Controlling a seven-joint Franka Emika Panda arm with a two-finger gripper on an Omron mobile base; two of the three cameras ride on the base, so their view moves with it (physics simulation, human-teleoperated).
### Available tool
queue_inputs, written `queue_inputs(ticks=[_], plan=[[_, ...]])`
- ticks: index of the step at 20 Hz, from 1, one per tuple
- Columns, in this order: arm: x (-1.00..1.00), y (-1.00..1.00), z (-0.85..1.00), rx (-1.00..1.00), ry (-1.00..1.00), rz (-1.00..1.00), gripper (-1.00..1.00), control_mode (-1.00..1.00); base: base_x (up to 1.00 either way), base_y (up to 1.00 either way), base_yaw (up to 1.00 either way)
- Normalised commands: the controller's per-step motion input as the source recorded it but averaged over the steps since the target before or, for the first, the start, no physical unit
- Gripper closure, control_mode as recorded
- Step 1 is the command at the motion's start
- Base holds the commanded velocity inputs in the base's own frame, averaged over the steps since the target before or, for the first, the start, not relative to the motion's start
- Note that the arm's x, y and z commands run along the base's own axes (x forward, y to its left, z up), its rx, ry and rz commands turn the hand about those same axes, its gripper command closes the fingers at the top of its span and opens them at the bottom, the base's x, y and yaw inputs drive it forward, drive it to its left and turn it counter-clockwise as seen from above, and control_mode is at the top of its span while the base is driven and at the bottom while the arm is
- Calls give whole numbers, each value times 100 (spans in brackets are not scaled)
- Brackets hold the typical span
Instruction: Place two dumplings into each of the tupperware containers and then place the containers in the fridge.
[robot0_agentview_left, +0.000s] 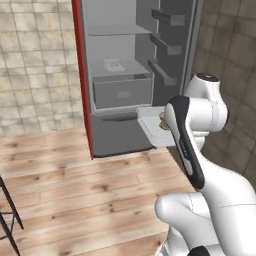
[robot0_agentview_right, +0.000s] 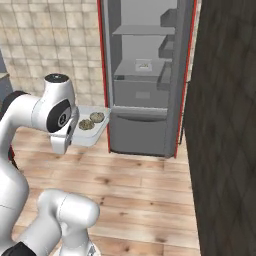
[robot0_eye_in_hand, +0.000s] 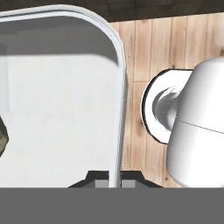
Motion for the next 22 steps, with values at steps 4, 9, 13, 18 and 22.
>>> queue_inputs(ticks=[4, 9, 13, 18, 22], plan=[[0, 0, 0, 0, 0, 0, 100, 100, 100, -29, 0], [0, 0, 0, 0, 0, 0, 100, 100, 100, -15, 0], [0, 0, 0, 0, 0, 0, 100, 100, 100, 0, 0], [0, 0, 0, 0, 0, 0, 100, 100, 100, -21, 0], [0, 0, 0, 0, 0, 0, 100, 100, 100, -28, 0]])
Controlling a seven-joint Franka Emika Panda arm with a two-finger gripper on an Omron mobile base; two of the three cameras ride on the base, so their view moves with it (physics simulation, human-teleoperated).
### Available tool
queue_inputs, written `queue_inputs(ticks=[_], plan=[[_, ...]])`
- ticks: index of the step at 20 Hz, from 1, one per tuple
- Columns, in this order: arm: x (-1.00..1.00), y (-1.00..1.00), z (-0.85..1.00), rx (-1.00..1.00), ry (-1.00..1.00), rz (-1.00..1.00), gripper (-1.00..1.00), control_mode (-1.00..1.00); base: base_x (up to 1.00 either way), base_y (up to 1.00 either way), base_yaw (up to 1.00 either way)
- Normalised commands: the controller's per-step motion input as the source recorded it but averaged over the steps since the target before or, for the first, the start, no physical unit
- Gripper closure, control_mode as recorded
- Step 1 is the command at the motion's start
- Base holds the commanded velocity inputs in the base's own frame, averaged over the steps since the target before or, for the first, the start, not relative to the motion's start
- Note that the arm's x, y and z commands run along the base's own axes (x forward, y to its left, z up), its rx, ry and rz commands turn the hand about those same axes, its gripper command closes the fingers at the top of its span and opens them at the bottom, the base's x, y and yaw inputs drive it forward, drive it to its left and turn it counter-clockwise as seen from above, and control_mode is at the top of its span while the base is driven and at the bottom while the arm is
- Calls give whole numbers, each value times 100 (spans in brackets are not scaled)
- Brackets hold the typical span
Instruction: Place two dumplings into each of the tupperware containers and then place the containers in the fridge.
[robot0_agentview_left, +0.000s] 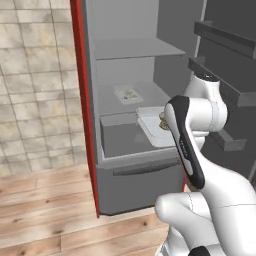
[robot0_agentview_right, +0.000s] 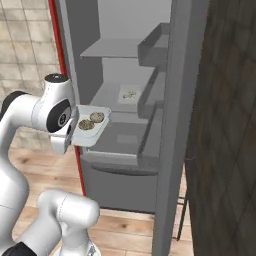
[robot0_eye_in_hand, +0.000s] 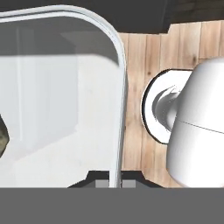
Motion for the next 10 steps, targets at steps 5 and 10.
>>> queue_inputs(ticks=[5, 10], plan=[[0, 0, 0, 0, 0, 0, 100, 100, 88, -42, 3], [0, 0, 0, 0, 0, 0, 100, 100, 53, -14, 12]])
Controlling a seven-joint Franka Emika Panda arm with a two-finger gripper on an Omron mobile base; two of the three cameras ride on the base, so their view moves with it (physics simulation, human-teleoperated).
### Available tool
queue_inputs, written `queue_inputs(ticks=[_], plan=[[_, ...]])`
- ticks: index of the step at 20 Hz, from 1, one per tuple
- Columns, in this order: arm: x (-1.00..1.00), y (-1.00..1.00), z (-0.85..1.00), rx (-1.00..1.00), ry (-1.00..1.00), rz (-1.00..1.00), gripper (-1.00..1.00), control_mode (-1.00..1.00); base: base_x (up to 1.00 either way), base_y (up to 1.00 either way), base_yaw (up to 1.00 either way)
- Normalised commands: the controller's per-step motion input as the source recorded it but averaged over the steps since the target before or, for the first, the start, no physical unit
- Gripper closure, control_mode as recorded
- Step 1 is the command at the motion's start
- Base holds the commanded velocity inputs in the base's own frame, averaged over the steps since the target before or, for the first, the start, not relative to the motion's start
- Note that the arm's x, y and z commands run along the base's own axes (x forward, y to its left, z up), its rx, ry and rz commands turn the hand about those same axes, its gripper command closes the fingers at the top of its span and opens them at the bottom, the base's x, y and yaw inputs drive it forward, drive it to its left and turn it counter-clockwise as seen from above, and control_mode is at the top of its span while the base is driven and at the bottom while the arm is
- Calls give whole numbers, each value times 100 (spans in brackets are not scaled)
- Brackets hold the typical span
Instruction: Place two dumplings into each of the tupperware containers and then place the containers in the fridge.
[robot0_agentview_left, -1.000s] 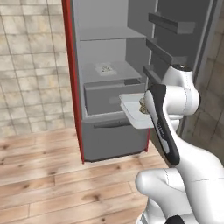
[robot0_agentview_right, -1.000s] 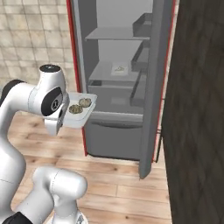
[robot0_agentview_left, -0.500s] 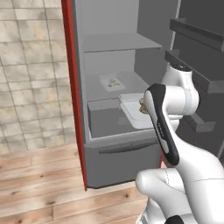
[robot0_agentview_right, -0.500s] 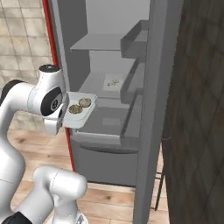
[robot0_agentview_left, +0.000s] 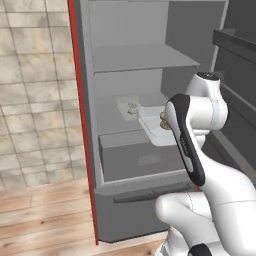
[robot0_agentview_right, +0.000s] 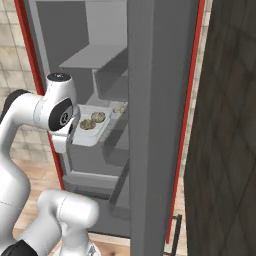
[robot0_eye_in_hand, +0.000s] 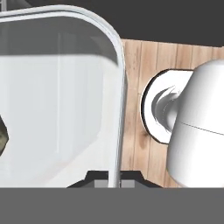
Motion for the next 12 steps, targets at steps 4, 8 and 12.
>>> queue_inputs(ticks=[4, 8, 12], plan=[[0, 0, 0, 0, 0, 0, 100, 100, 37, 1, 16], [0, 0, 0, 0, 0, 0, 100, 100, 53, -1, 9], [0, 0, 0, 0, 0, 0, 100, 100, 43, 0, 10]])
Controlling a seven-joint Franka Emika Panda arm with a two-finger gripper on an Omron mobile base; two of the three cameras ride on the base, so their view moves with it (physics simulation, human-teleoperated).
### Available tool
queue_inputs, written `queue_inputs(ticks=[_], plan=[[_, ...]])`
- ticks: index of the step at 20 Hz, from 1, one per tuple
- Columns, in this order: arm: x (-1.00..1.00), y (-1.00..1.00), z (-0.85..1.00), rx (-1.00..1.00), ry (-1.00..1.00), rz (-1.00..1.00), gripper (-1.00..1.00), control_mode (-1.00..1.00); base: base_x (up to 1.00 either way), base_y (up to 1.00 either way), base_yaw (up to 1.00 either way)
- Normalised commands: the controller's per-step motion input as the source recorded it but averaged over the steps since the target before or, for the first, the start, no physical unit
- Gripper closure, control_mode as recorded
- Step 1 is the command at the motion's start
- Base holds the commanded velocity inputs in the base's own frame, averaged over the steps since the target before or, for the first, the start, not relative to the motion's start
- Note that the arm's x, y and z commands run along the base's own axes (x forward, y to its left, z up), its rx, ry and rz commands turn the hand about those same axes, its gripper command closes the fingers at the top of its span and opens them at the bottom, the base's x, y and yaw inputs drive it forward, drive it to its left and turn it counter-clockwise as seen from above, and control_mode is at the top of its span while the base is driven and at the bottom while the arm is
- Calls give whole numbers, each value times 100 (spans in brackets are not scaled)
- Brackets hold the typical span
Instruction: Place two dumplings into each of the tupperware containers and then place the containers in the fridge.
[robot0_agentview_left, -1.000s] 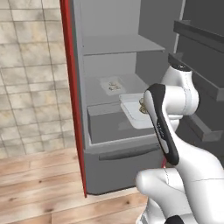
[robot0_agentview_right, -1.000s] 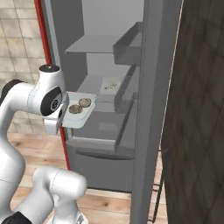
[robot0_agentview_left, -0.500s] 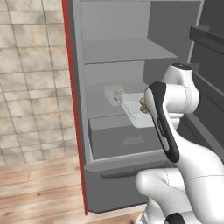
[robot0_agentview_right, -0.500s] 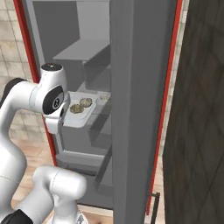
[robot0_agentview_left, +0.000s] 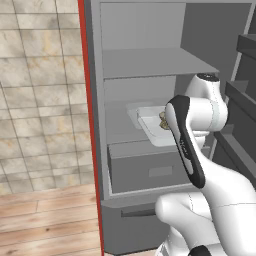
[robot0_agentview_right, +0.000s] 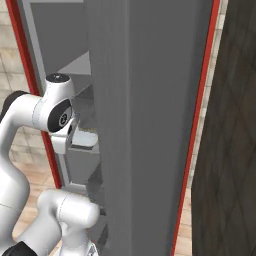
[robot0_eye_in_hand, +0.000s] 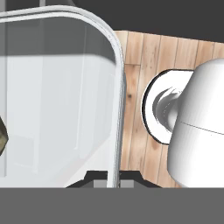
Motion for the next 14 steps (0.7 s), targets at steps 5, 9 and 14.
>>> queue_inputs(ticks=[5, 9, 14], plan=[[0, 0, 0, 0, 0, 0, 100, 100, 27, 0, 12], [0, 0, 0, 0, 0, 0, 100, 100, 4, 0, 11], [0, 0, 0, 0, 0, 0, 100, 100, 3, 0, 2]])
